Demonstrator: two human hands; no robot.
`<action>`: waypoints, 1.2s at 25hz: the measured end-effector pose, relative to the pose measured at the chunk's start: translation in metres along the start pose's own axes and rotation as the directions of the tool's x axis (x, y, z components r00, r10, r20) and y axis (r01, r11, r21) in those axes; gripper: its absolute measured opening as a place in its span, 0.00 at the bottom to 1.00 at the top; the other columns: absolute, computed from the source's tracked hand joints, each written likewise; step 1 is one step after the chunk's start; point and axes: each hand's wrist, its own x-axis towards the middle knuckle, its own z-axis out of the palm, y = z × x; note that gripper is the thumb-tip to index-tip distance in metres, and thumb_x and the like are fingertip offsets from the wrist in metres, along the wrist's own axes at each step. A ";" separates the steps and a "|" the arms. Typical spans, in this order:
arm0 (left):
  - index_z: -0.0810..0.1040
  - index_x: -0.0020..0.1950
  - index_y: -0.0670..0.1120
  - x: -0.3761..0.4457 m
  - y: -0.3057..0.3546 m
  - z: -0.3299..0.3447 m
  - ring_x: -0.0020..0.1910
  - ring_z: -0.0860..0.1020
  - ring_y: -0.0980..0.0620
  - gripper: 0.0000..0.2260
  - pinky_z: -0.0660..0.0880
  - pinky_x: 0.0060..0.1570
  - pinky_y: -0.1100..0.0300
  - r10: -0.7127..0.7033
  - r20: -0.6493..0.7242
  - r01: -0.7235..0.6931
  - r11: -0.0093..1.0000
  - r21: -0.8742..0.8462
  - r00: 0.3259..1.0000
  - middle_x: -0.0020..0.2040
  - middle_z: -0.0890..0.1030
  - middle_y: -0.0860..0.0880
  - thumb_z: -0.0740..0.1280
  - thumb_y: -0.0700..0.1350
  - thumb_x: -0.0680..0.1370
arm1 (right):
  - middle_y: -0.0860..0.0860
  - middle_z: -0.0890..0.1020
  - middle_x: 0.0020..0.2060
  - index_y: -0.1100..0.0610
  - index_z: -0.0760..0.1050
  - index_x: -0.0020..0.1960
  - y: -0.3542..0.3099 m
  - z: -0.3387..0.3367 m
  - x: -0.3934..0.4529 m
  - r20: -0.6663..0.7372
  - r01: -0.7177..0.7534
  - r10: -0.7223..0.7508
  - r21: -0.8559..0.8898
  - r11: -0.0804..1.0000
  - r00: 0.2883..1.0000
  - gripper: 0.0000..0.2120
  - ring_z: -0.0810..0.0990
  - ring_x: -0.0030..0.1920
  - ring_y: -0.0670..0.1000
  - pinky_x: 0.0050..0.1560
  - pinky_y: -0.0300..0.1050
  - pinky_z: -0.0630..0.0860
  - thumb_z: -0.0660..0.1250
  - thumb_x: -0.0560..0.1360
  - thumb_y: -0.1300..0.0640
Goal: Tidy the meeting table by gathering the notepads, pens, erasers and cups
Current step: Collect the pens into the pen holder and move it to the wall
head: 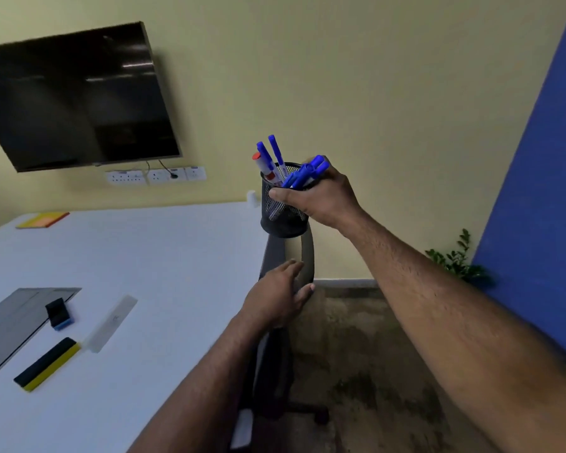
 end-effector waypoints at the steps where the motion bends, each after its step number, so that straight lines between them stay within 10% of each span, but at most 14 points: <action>1: 0.63 0.76 0.50 0.010 0.007 0.006 0.72 0.68 0.48 0.27 0.70 0.67 0.50 -0.003 0.003 0.003 1.000 0.019 1.000 0.77 0.63 0.50 0.60 0.60 0.80 | 0.40 0.81 0.38 0.49 0.76 0.47 0.011 -0.012 0.002 -0.011 -0.010 0.010 -0.002 1.000 1.000 0.34 0.79 0.40 0.38 0.35 0.38 0.73 0.73 0.50 0.28; 10: 0.53 0.79 0.51 0.112 0.087 0.038 0.74 0.65 0.53 0.47 0.67 0.70 0.51 -0.173 -0.169 0.088 0.904 -0.418 0.970 0.77 0.64 0.52 0.73 0.64 0.68 | 0.36 0.79 0.39 0.43 0.69 0.49 0.128 -0.107 0.046 0.007 -0.052 0.052 0.024 0.998 0.999 0.34 0.76 0.38 0.28 0.33 0.28 0.71 0.74 0.50 0.29; 19: 0.73 0.62 0.59 0.207 0.153 0.112 0.51 0.81 0.65 0.29 0.76 0.44 0.72 -0.244 -0.206 0.001 0.648 -0.762 0.948 0.53 0.82 0.63 0.80 0.48 0.65 | 0.33 0.81 0.42 0.41 0.71 0.54 0.241 -0.158 0.102 0.192 -0.046 0.032 0.071 0.996 0.981 0.36 0.78 0.42 0.29 0.35 0.22 0.69 0.77 0.50 0.32; 26: 0.75 0.59 0.60 0.284 0.123 0.152 0.50 0.82 0.62 0.29 0.77 0.42 0.71 -0.325 -0.210 0.031 0.603 -0.797 0.922 0.52 0.83 0.62 0.81 0.44 0.63 | 0.41 0.84 0.50 0.43 0.75 0.60 0.310 -0.127 0.167 0.342 -0.139 0.066 0.193 0.971 0.937 0.35 0.82 0.51 0.43 0.55 0.47 0.80 0.80 0.56 0.40; 30: 0.74 0.55 0.69 0.345 0.086 0.163 0.50 0.81 0.65 0.29 0.75 0.44 0.73 -0.328 -0.244 0.014 0.622 -0.783 0.912 0.53 0.82 0.65 0.80 0.45 0.64 | 0.38 0.84 0.49 0.35 0.72 0.56 0.343 -0.091 0.232 0.388 -0.142 0.046 0.221 0.965 0.920 0.34 0.82 0.51 0.41 0.54 0.43 0.79 0.82 0.54 0.42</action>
